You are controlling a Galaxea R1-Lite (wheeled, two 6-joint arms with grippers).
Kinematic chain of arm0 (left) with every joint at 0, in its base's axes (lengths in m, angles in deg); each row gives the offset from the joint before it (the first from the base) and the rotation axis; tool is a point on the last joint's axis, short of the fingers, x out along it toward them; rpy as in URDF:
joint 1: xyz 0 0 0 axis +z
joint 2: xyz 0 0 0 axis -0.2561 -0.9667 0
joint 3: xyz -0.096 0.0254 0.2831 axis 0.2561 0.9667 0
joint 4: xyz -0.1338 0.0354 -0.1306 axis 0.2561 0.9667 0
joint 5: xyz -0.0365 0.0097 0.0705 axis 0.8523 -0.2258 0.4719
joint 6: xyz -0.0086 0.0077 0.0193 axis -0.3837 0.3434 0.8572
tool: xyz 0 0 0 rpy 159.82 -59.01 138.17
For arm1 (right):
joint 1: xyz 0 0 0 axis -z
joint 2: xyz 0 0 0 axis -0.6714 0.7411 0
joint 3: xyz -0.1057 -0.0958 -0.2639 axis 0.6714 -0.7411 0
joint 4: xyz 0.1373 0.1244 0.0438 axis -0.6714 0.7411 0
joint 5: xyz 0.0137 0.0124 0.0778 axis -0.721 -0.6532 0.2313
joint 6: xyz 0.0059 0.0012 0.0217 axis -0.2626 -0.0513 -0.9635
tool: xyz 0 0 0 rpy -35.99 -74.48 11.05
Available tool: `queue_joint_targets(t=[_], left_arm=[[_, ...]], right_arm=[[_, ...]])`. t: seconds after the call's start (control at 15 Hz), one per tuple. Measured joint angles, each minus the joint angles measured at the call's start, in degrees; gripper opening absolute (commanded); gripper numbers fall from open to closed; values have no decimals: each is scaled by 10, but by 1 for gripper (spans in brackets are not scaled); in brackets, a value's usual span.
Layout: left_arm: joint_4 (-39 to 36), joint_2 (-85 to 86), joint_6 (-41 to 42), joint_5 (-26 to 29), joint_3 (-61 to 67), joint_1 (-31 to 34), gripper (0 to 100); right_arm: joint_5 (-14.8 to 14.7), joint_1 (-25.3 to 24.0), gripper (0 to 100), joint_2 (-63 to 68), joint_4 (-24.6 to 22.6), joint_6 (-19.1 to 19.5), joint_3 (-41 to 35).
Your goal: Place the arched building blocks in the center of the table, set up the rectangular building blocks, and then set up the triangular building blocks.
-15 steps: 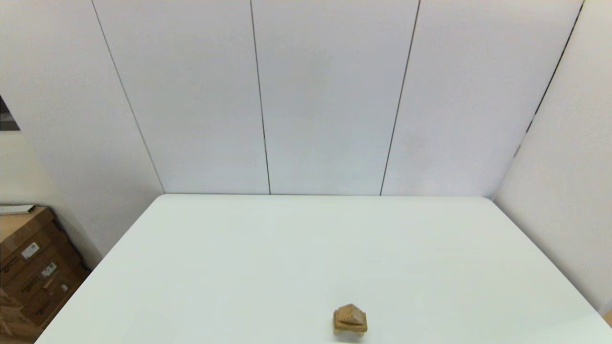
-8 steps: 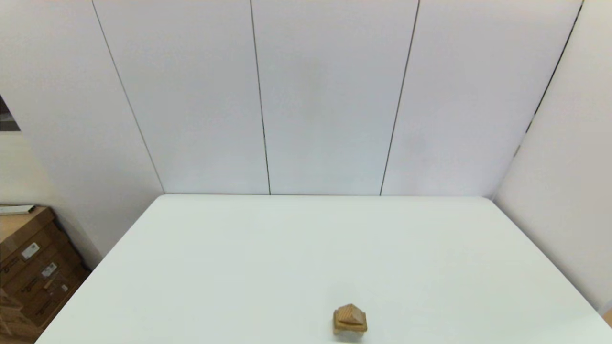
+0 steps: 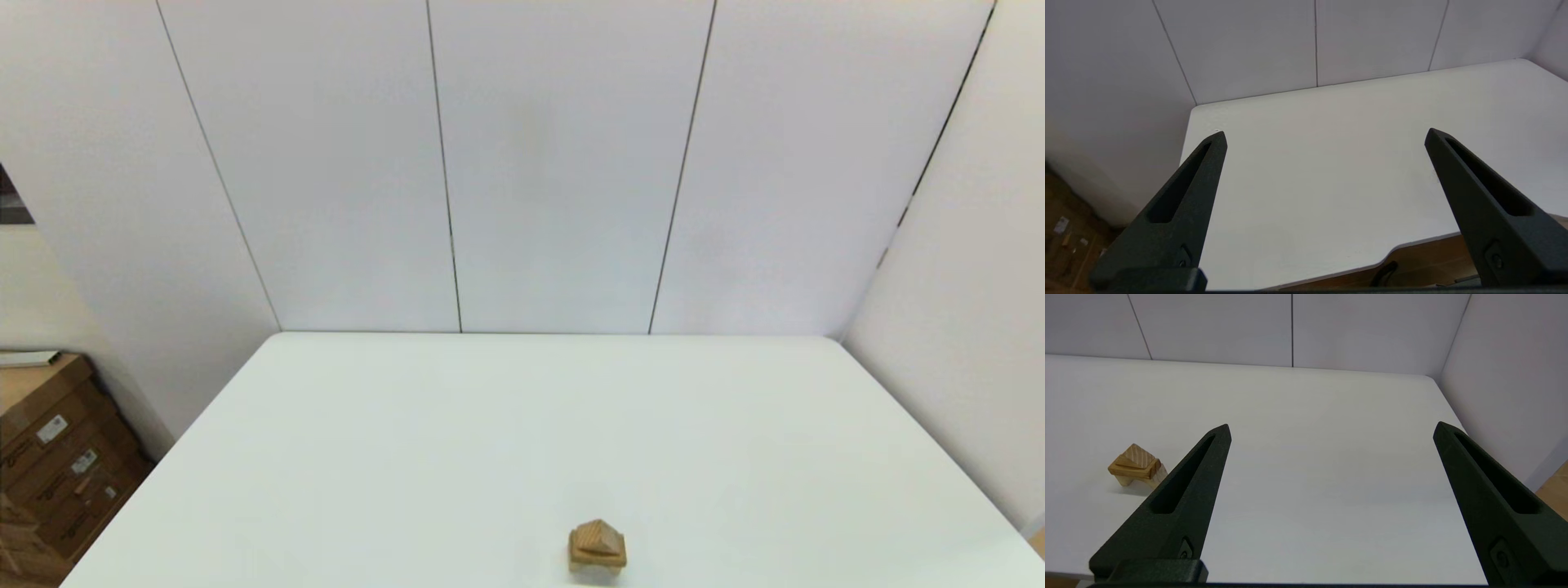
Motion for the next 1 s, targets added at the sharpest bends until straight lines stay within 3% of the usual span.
queue_joint_targets(t=[0.53,0.8,1.0], left_arm=[[-32,136,10,-22,196,10,100],[-165,159,9,-88,367,10,100],[-321,163,-4,-98,480,10,100]], right_arm=[[0,0,100,0,0,0,0],[0,0,100,0,0,0,0],[0,0,100,0,0,0,0]])
